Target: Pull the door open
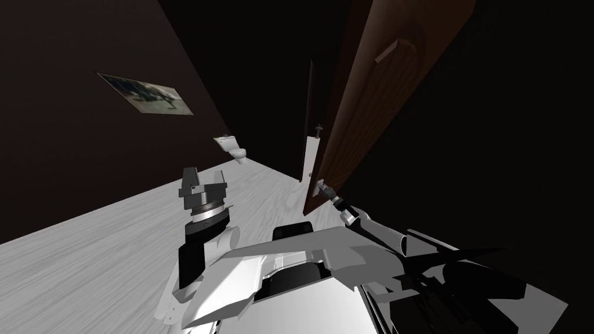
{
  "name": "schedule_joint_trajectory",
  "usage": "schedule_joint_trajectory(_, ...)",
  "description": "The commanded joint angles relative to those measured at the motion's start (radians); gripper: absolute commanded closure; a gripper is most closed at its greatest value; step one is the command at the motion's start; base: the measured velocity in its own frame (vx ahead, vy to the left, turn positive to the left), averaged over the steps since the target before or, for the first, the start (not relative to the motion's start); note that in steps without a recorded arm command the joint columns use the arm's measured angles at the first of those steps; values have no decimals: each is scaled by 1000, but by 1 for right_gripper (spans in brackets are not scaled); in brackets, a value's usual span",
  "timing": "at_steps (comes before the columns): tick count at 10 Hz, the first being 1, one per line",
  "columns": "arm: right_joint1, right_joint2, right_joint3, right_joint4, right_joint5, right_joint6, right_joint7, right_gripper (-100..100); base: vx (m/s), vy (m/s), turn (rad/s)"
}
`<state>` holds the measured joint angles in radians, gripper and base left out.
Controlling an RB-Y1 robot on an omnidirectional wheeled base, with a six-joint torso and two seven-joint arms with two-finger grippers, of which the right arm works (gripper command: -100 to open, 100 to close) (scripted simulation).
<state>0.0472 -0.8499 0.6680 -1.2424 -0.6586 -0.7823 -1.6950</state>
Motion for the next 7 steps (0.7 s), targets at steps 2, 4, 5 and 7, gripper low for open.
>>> schedule_joint_trajectory(2,25,-46,17,-16,9,-57,-22,100,17,-4,-60)
schedule_joint_trajectory(4,44,-78,39,-25,20,-100,-42,100,21,-9,-51)
schedule_joint_trajectory(5,61,-108,60,-34,30,-138,-61,100,24,-2,-46)
schedule_joint_trajectory(7,78,-136,80,-42,39,-171,-79,100,28,-9,-89)
